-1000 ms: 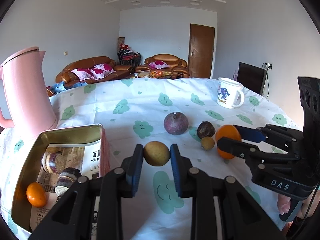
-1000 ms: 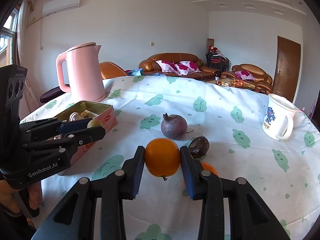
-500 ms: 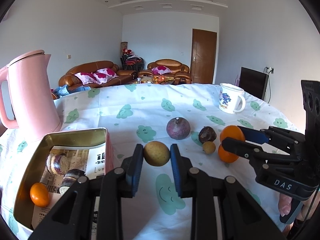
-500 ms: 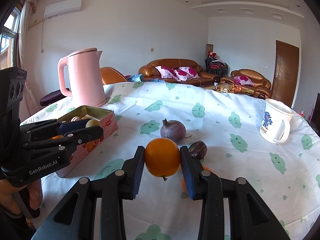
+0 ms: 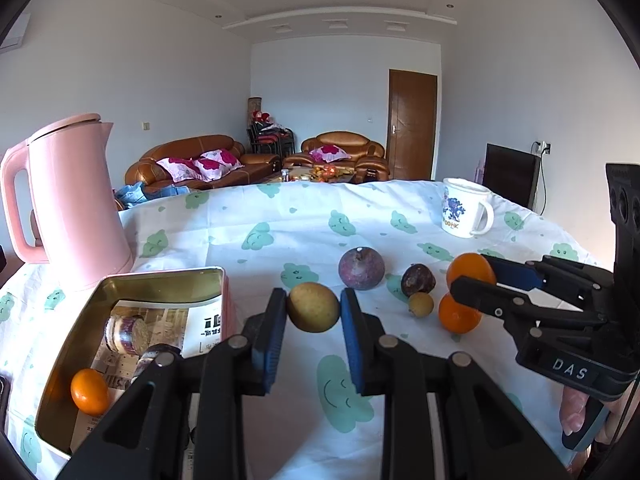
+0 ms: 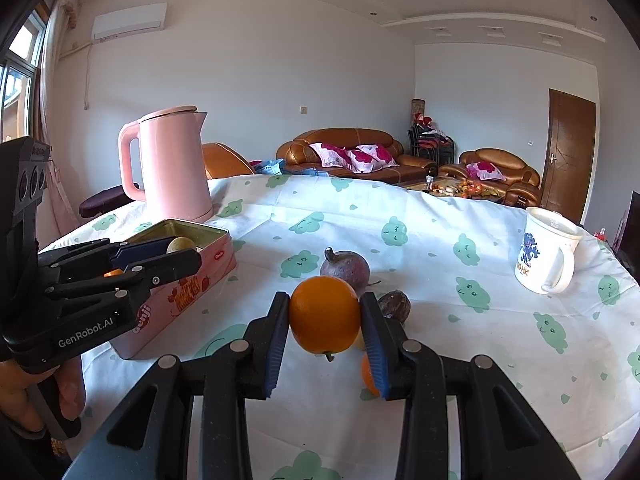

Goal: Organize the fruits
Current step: 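Lift the orange with the right tool while the left tool lifts the yellow fruit, then carry the orange with the right tool while the left tool carries the yellow fruit toward the tin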

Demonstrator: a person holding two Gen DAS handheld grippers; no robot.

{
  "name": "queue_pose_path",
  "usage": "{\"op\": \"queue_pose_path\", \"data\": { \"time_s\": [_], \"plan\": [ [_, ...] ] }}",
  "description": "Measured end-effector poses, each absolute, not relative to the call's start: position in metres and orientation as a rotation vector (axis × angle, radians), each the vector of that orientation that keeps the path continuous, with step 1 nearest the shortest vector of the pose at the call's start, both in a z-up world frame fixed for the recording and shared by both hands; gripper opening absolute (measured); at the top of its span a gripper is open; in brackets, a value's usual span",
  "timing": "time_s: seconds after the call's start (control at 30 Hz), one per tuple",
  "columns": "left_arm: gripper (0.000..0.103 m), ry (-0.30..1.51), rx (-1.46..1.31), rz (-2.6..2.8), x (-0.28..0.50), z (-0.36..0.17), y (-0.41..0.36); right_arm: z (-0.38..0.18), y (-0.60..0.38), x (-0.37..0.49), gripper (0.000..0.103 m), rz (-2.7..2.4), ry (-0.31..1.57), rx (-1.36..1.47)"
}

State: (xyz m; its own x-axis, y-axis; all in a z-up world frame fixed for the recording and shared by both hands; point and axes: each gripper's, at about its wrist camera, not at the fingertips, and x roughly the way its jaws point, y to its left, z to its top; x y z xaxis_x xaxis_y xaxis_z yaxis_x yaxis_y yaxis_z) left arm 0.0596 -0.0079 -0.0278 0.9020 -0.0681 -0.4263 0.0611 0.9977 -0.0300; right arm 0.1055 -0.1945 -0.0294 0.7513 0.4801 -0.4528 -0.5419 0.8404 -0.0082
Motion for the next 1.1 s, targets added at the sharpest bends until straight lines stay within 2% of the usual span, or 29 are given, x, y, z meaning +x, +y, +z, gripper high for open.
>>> {"op": "queue_pose_path", "data": {
  "time_s": [1.1],
  "plan": [
    [0.029,0.358,0.003,-0.032,0.045,-0.021,-0.011,-0.019,-0.207,0.078,0.038,0.552,0.297,-0.120]
  ]
}}
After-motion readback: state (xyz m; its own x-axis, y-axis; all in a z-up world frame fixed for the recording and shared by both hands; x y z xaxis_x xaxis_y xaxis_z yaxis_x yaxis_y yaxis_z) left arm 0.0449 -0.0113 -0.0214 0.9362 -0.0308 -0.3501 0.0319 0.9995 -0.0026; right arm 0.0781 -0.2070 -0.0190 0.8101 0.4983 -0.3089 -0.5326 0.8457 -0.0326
